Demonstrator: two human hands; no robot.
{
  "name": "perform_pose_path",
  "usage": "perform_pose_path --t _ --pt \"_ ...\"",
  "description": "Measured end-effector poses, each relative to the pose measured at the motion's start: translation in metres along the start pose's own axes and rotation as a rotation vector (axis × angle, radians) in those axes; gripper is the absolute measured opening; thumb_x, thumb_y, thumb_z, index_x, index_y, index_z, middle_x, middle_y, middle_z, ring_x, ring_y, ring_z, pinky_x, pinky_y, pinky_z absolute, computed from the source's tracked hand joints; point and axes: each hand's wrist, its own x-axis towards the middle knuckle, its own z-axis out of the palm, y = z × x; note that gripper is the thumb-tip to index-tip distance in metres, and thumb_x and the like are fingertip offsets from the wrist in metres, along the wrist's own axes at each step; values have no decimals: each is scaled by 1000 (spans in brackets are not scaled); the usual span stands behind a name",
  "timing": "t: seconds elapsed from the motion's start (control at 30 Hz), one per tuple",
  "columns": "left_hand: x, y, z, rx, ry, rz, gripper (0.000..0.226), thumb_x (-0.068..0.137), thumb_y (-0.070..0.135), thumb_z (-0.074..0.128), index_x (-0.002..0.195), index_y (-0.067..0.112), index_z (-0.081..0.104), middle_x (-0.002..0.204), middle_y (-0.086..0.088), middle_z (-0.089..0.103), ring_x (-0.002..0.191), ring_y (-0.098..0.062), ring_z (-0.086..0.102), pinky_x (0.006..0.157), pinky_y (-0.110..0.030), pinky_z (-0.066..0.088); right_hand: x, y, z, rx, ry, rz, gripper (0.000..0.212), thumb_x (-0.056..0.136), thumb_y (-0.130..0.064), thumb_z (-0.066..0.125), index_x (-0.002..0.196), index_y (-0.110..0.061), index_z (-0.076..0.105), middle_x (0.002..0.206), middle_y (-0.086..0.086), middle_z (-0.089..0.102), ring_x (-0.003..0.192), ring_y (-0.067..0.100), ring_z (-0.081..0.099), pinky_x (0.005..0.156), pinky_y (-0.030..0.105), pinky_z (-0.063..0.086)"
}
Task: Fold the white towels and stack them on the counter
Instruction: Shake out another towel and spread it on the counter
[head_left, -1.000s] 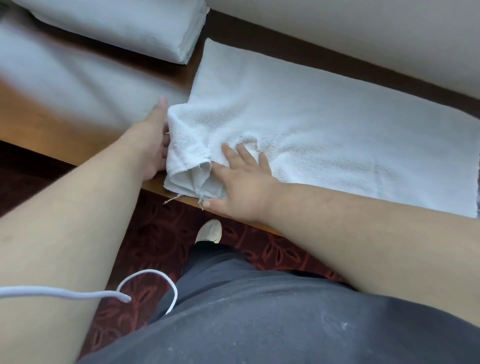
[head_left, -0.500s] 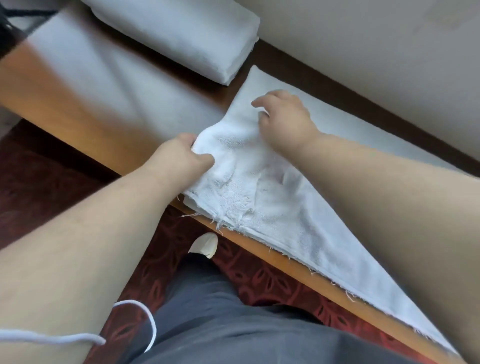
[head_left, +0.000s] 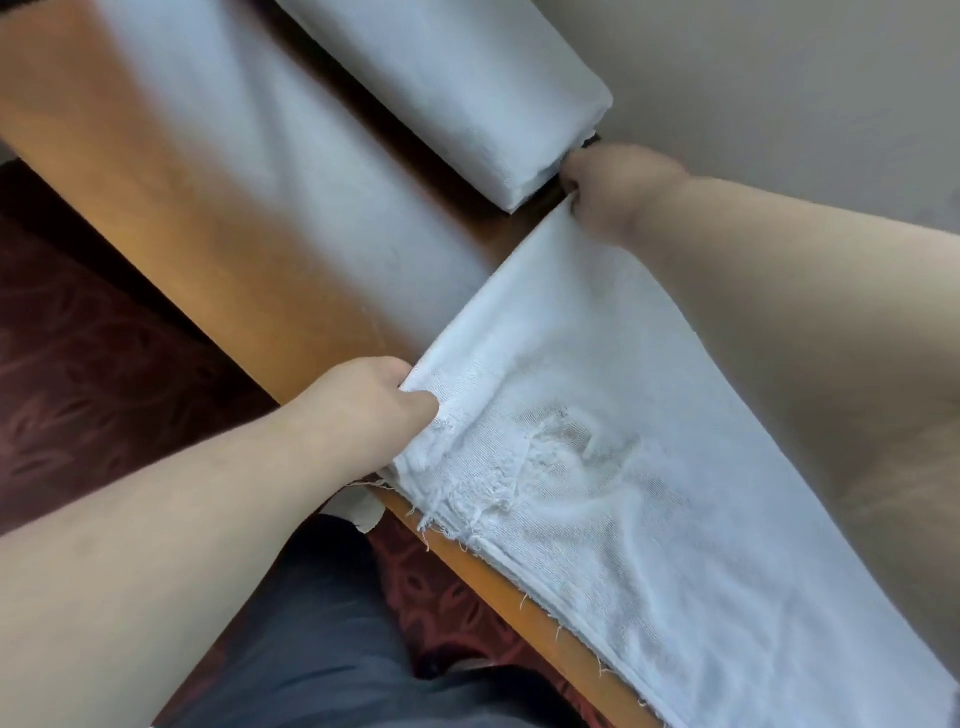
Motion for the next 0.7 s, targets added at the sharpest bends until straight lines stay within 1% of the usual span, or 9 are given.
perform_pose_path --t 0.1,0.17,0.23,0.33,0.37,0.43,0.5,0.6,0.7 --pt "5 10 -7 130 -44 -13 20 87 27 51 91 11 62 85 -9 68 75 -26 65 63 -36 52 7 5 -2 30 -32 96 23 93 -11 45 111 -9 58 115 17 62 96 34 55 79 33 37" --pt "7 18 -10 255 -63 -13 18 89 29 52 83 12 57 80 -6 62 68 -21 56 52 -29 39 9 3 2 134 -17 177 23 95 -12 44 113 -9 56 118 17 60 102 34 55 82 33 37" --pt "5 21 -12 315 -84 -10 23 89 35 54 74 17 50 75 -3 55 62 -19 50 51 -27 34 8 -3 6 264 -8 251 27 95 -11 42 118 -10 55 120 15 60 108 33 56 83 32 38" --pt "-3 15 -12 336 -30 23 33 90 54 50 73 26 55 97 -2 51 86 -23 54 70 -33 49 8 -1 9 541 35 393 33 94 -22 44 125 -15 53 108 8 59 97 31 59 77 34 46" --pt "-6 13 -13 318 -32 34 36 92 57 47 70 28 56 96 -1 55 85 -23 55 71 -35 50 7 2 11 631 64 432 32 94 -30 46 122 -17 53 103 5 58 92 28 59 75 34 47" --pt "-7 10 -16 234 -54 34 43 94 56 45 66 26 54 73 -1 61 66 -18 56 59 -32 46 6 8 19 645 75 443 27 95 -42 51 110 -20 57 96 1 58 86 24 57 72 31 44" --pt "-2 9 -20 302 -63 27 42 94 53 49 76 17 60 70 -1 62 65 -17 57 56 -30 42 6 11 28 575 78 430 29 98 -44 51 106 -18 62 92 0 58 86 22 55 72 30 40" --pt "6 7 -30 415 -90 34 27 90 48 61 85 21 62 78 1 63 70 -14 58 55 -27 40 11 12 34 673 144 482 34 98 -46 51 115 -18 62 97 -1 57 91 20 54 77 31 43" --pt "14 9 -42 425 -77 34 27 87 47 67 94 22 64 82 3 64 71 -11 57 54 -25 39 15 11 40 753 216 537 35 97 -46 53 116 -18 61 98 -1 57 92 20 53 77 29 39"
